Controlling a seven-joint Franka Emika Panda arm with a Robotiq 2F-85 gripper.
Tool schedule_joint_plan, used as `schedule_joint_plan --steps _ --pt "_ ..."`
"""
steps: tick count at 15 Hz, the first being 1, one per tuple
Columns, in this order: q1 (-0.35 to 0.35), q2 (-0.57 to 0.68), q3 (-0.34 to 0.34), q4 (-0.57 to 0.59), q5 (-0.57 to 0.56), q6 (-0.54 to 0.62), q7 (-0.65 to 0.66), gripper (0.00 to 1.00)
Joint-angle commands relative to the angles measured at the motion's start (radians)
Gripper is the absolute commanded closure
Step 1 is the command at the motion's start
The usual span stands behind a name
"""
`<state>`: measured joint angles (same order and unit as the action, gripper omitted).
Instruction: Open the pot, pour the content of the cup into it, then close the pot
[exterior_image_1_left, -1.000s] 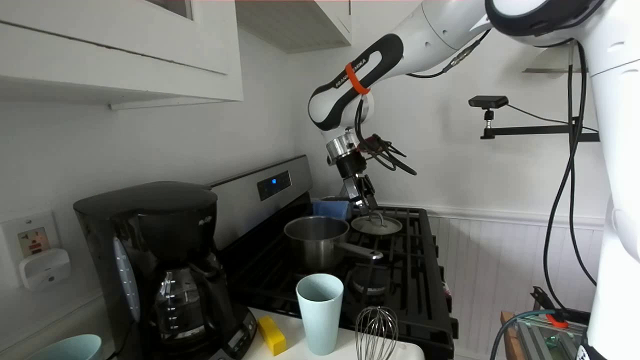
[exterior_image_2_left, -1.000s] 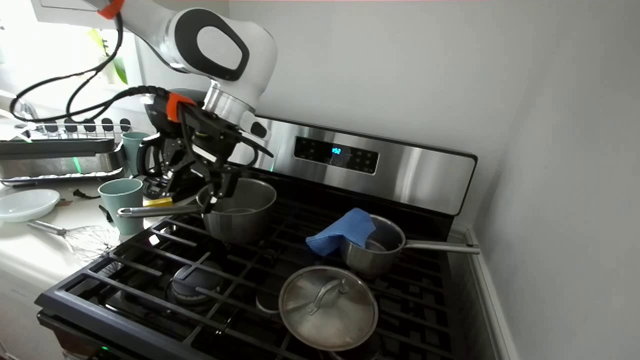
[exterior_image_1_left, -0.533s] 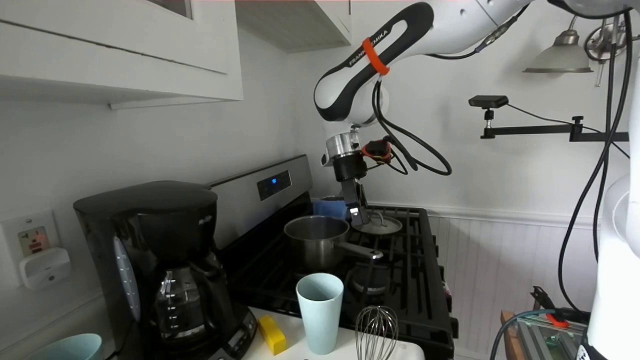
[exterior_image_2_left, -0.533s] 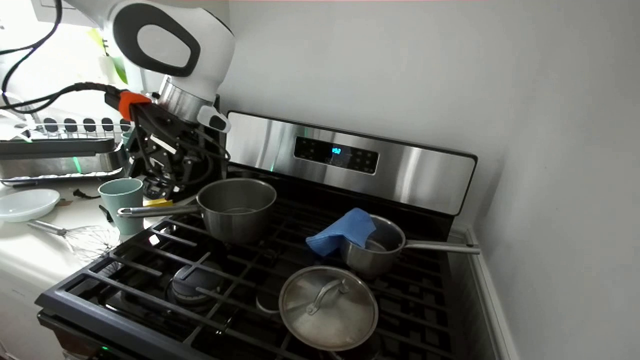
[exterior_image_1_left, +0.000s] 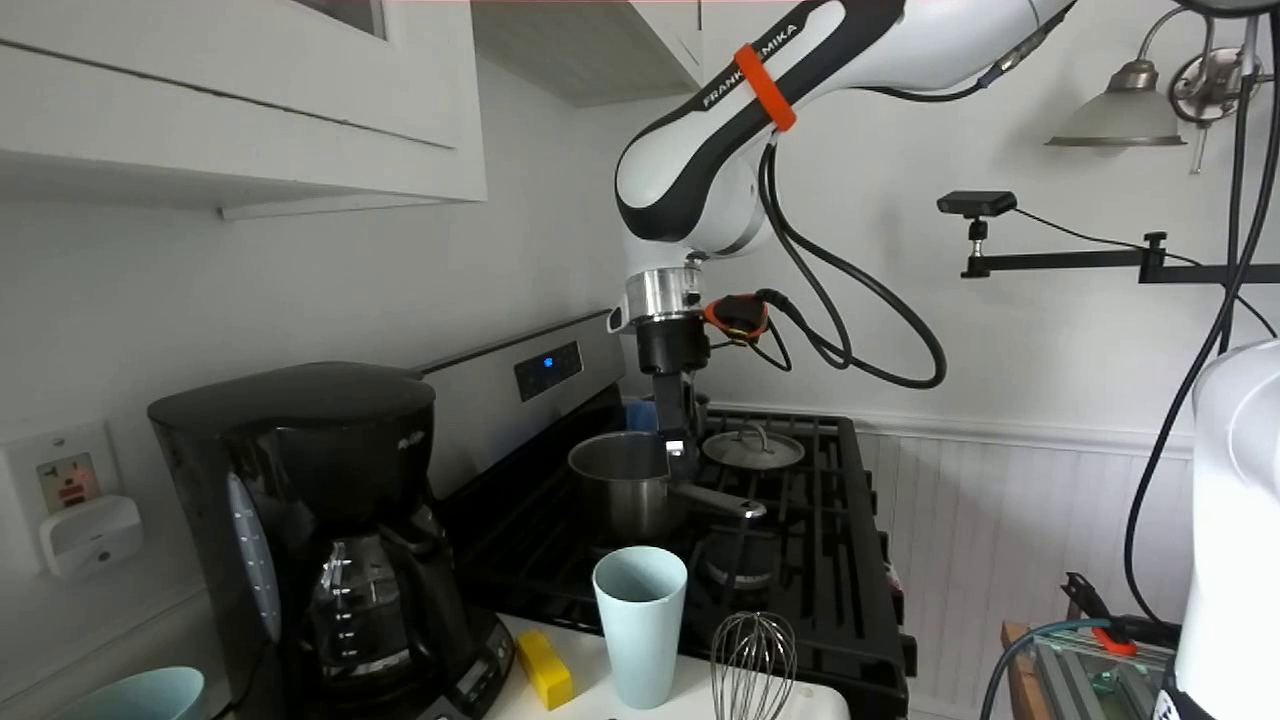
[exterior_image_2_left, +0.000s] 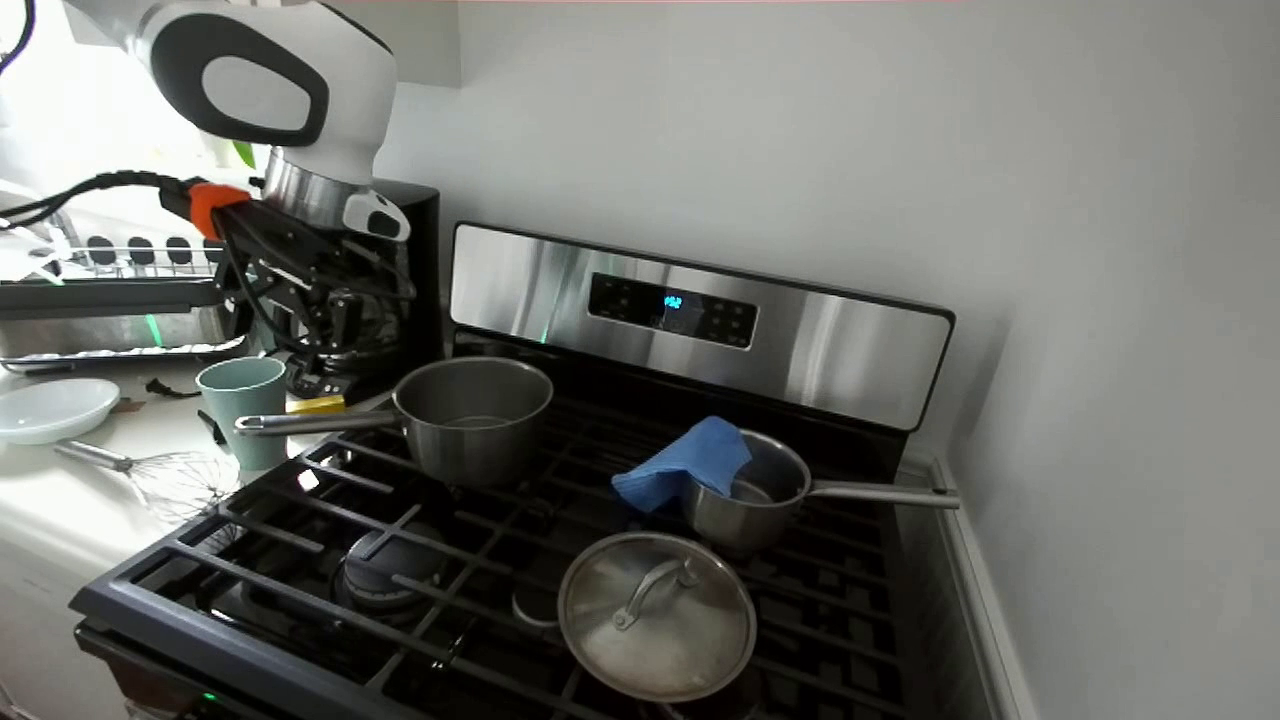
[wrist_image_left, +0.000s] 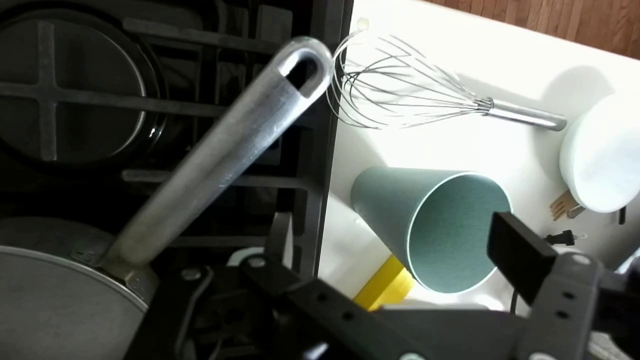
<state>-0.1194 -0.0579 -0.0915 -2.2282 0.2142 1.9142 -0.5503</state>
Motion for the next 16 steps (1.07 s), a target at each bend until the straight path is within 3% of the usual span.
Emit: schedule_joint_plan --steps 1,7,16 --pt "0.011 0.000 -0.011 0.001 -0.001 -0.001 0.000 0.00" --pt "0.044 0.034 0.009 0.003 0.083 0.044 -0.101 0.00" --pt "0.066 0.124 0.056 -0.011 0.109 0.214 -0.224 0.00"
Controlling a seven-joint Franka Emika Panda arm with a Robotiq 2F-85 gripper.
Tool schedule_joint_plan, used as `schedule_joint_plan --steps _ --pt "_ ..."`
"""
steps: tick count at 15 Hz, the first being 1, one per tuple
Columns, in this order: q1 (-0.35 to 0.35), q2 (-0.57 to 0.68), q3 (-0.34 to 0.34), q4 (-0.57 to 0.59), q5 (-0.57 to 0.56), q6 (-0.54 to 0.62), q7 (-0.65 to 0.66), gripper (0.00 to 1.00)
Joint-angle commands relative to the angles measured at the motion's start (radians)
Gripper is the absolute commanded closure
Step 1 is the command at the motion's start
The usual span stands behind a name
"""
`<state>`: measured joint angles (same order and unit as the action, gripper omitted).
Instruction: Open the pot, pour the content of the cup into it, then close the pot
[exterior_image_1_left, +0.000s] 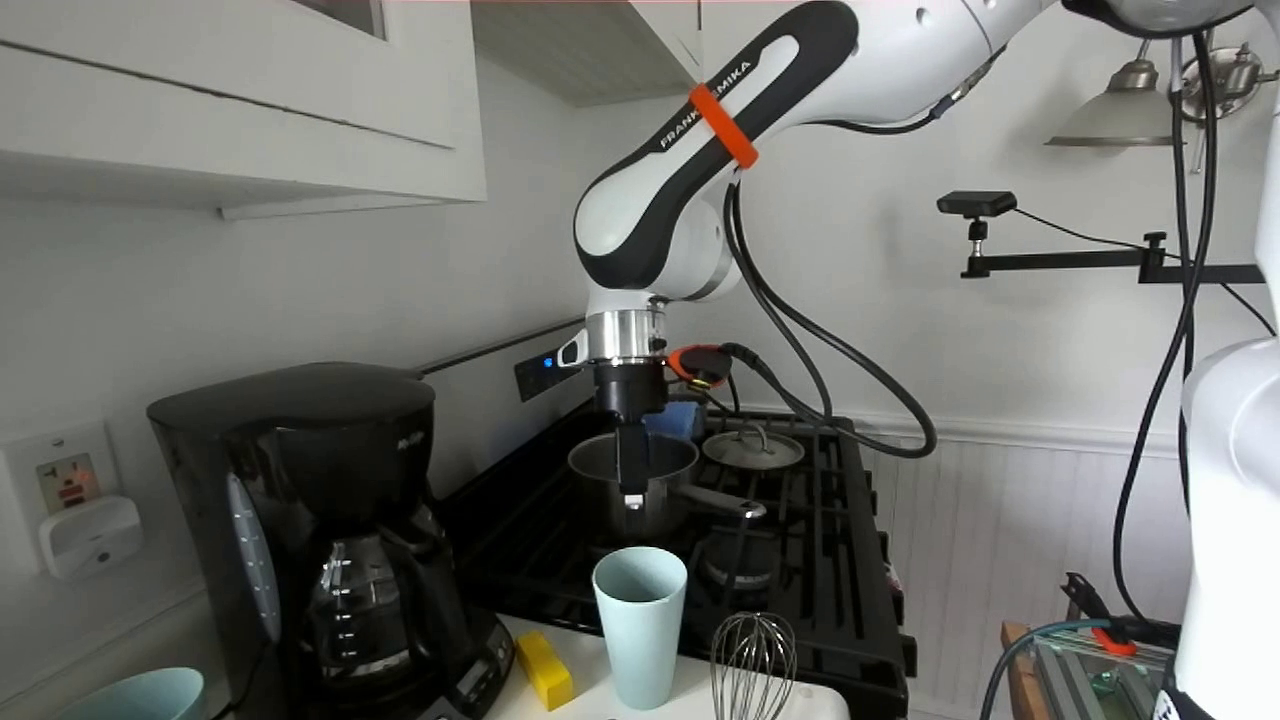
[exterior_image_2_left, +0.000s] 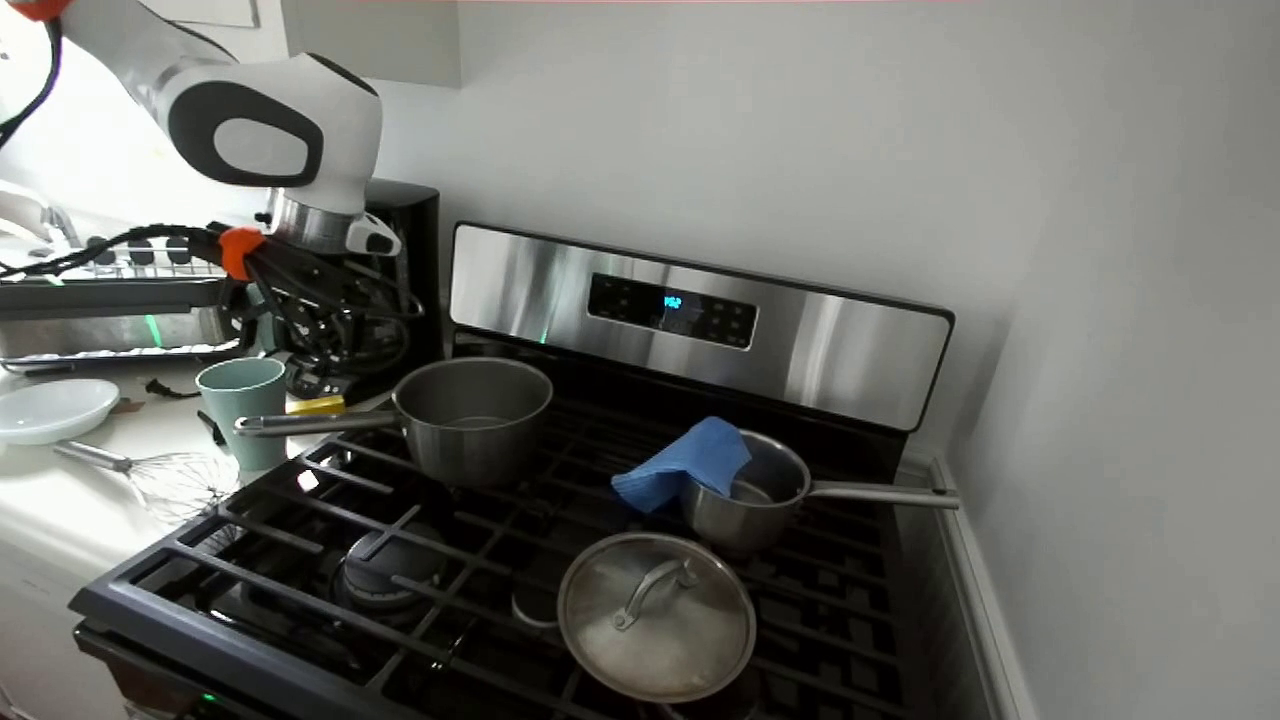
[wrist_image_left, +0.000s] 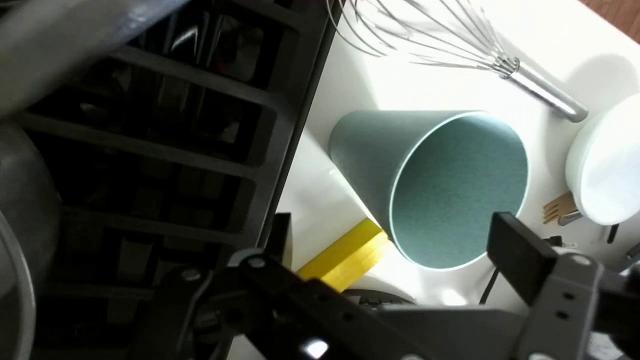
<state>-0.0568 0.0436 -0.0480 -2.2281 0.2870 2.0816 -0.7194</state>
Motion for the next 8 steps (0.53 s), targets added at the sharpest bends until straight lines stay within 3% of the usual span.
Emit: schedule_joint_plan --steps 1,3,8 --pt "0.002 0.033 0.018 -0.010 0.039 0.054 -0.064 0.02" --pt "-0.002 0.049 0.027 -0.006 0.045 0.069 -0.082 0.27" --pt "-0.005 0.071 0.041 -0.001 0.059 0.070 -0.111 0.62"
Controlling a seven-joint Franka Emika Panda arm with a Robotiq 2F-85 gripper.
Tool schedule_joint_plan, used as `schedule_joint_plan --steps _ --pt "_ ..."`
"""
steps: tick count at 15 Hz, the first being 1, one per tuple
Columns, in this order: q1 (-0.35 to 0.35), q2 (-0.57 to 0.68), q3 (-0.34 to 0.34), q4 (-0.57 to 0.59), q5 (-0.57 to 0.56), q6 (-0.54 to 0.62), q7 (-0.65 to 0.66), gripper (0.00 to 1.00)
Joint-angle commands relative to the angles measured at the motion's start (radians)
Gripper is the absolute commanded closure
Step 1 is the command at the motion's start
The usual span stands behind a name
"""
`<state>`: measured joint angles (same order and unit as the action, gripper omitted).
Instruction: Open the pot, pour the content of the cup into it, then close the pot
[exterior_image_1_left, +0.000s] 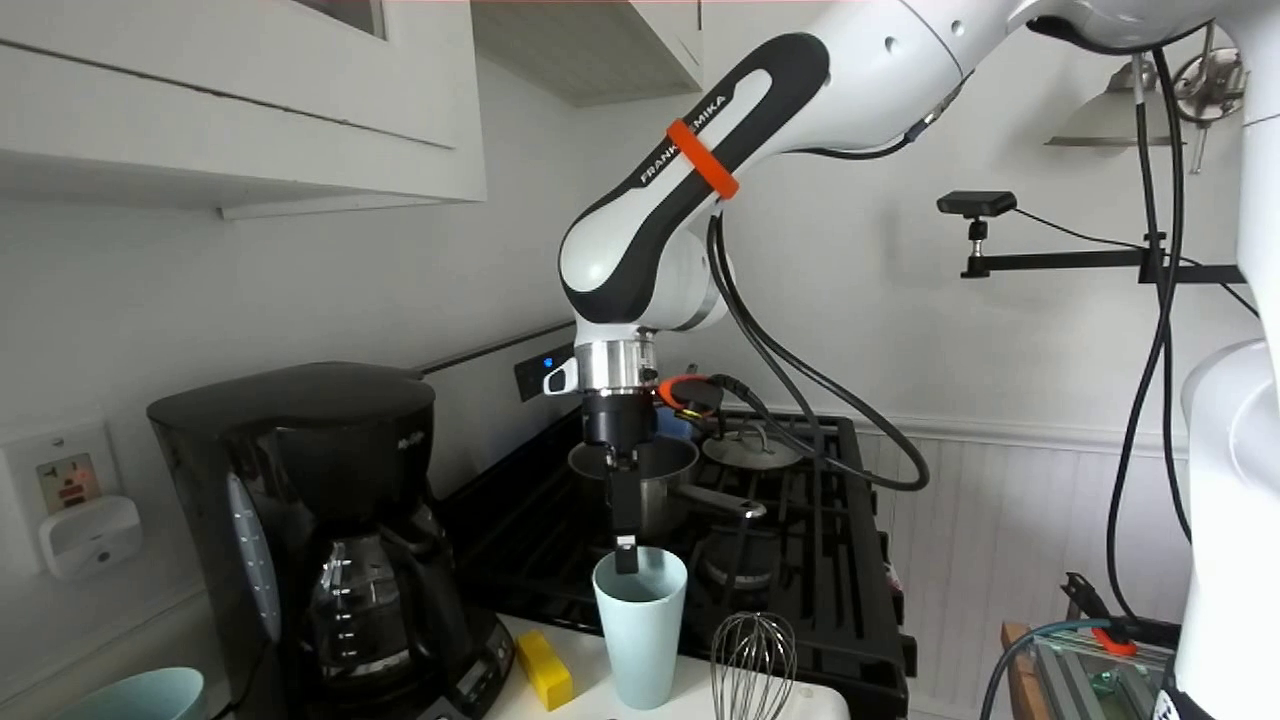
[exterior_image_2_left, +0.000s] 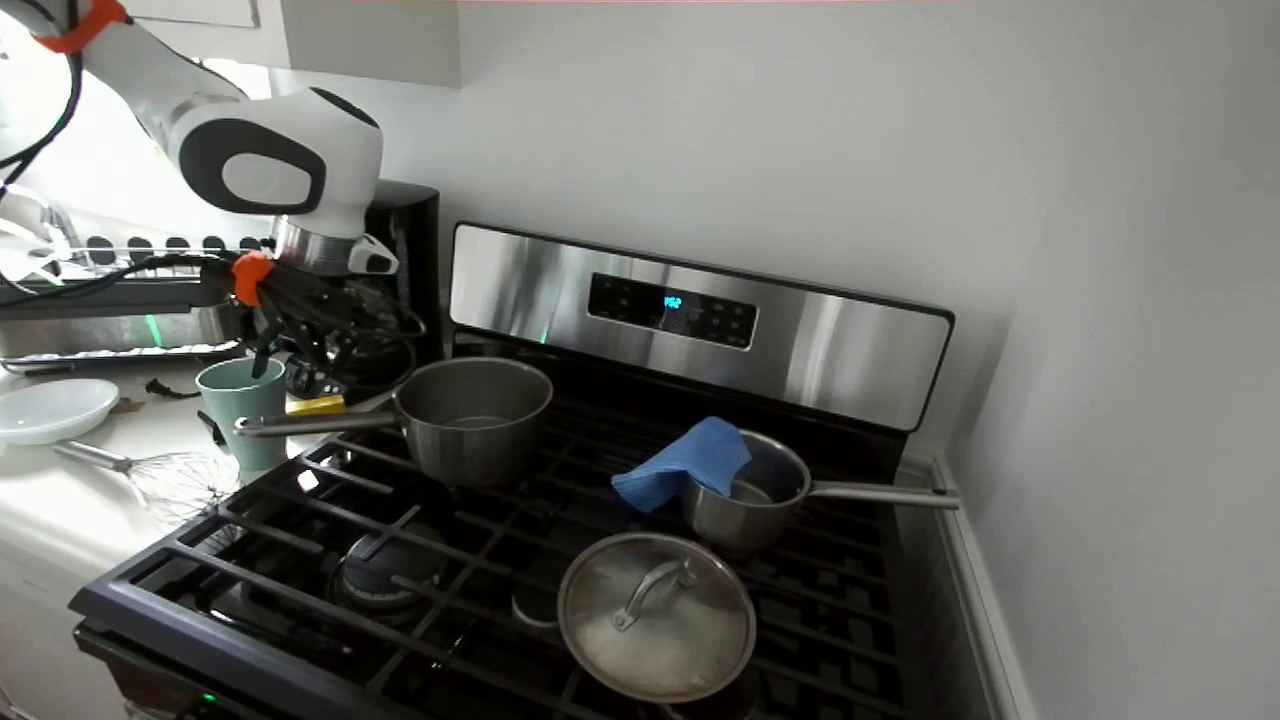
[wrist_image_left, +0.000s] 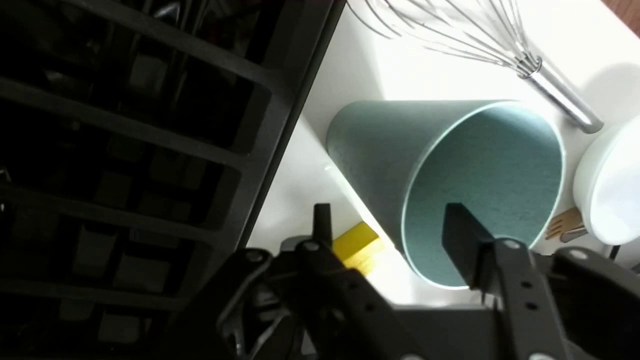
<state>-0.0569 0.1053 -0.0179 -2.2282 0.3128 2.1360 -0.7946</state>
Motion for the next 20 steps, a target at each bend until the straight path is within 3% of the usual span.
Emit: schedule_joint_plan --steps 1,6,13,20 --pt "-0.005 0.012 0.012 0.000 0.031 0.016 -0.037 0.68" --pt "-0.009 0.018 0.011 0.009 0.021 0.009 -0.035 1.00" --pt "-0.011 0.009 0.010 0.022 0.006 -0.009 -0.028 0.99" --pt "-0.013 -0.131 -0.014 0.062 -0.080 -0.067 -0.007 0.99"
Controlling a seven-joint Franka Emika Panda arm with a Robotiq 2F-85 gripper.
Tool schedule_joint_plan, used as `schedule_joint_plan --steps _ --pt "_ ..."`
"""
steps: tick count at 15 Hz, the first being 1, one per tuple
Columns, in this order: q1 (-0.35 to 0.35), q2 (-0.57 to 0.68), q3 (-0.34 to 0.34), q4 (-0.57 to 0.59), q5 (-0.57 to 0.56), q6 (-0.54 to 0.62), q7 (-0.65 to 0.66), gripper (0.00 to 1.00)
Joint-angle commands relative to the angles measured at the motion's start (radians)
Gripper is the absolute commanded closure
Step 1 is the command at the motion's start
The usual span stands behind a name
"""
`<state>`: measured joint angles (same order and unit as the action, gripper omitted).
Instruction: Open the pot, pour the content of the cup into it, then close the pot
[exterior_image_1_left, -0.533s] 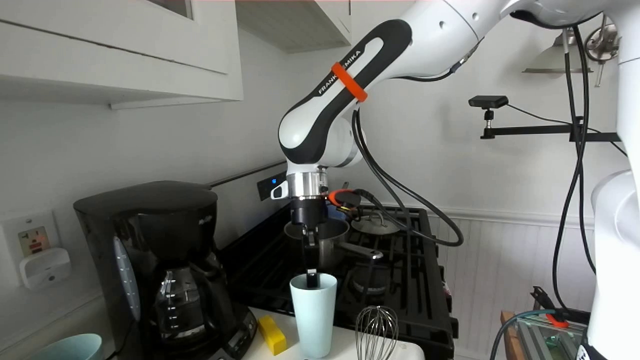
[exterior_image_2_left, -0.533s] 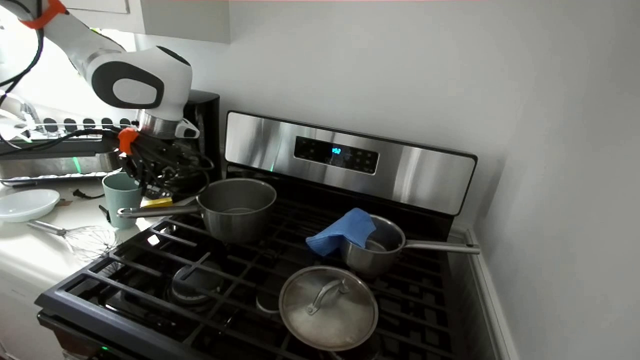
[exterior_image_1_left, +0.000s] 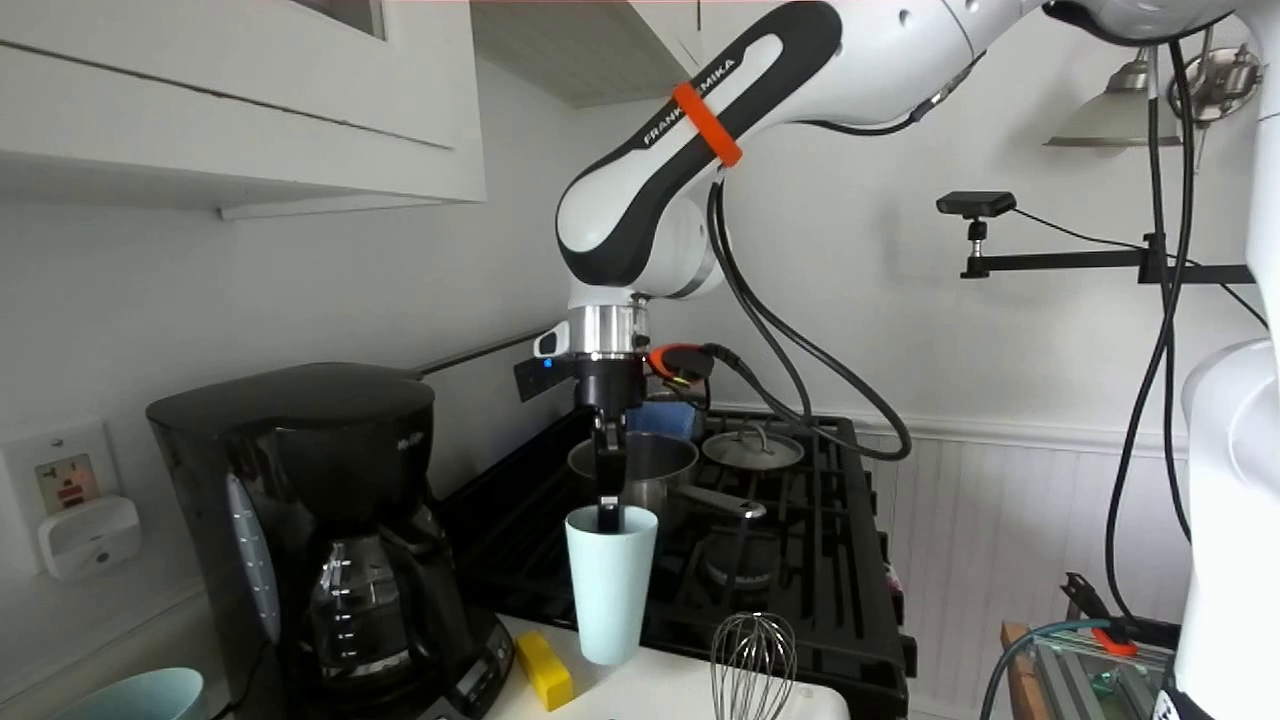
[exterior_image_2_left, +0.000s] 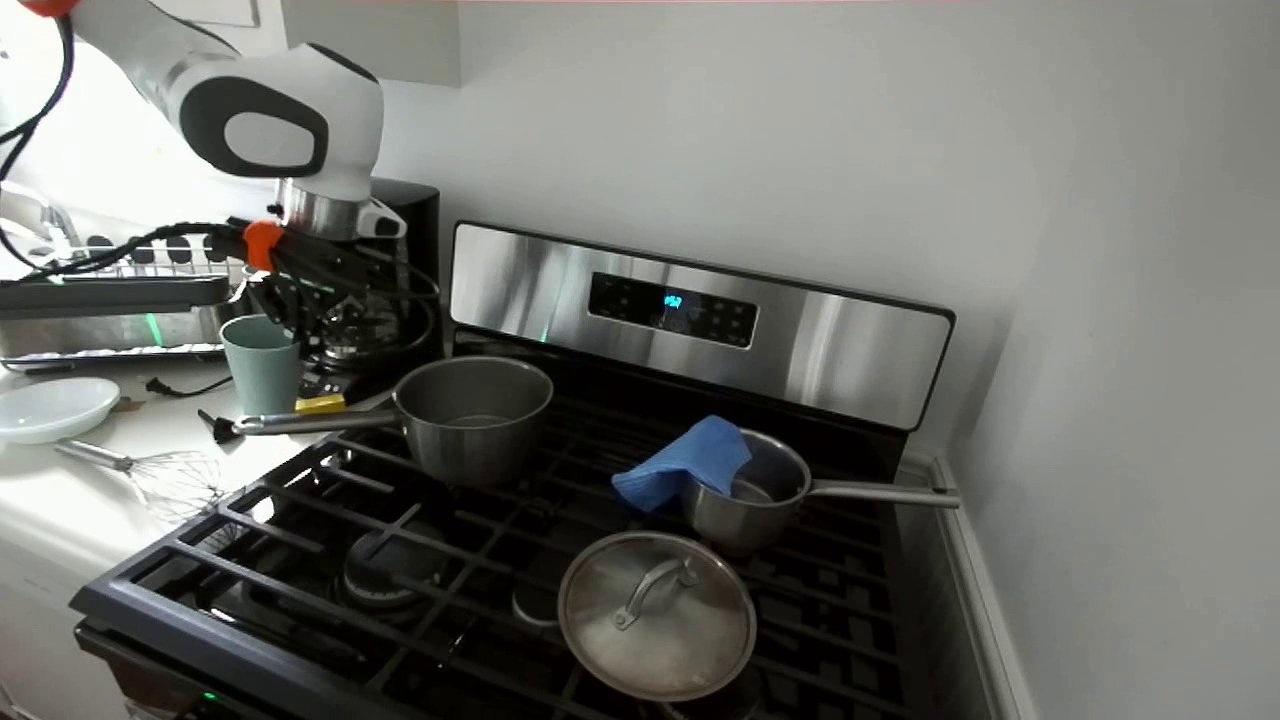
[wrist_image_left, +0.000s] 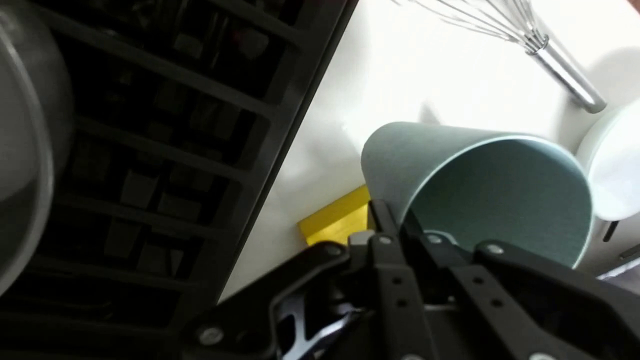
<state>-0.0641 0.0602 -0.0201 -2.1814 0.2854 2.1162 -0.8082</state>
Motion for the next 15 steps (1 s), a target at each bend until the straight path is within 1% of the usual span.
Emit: schedule_joint_plan --steps 1,3,4,5,6,9,10,12,15 --pt "-0.005 -0.108 -0.019 0.027 -0.079 -0.048 0.021 0.99" --pt "-0.006 -0.145 -0.034 0.055 -0.140 -0.062 0.060 0.99" --pt "-0.008 -0.159 -0.043 0.072 -0.136 -0.072 0.069 0.99" --pt "-0.008 -0.164 -0.056 0.093 -0.087 -0.098 0.068 0.99" --pt "0.006 -0.138 -0.051 0.066 -0.105 -0.051 0.047 0.96" --pt "0.003 -0.163 -0.067 0.087 -0.103 -0.082 0.055 0.96" --pt "0.003 -0.166 -0.059 0.064 -0.143 -0.004 0.082 0.99" --pt "-0.002 -0.175 -0.057 0.049 -0.219 0.120 0.095 0.99" --pt "-0.010 -0.191 -0.062 0.025 -0.325 0.277 0.133 0.99"
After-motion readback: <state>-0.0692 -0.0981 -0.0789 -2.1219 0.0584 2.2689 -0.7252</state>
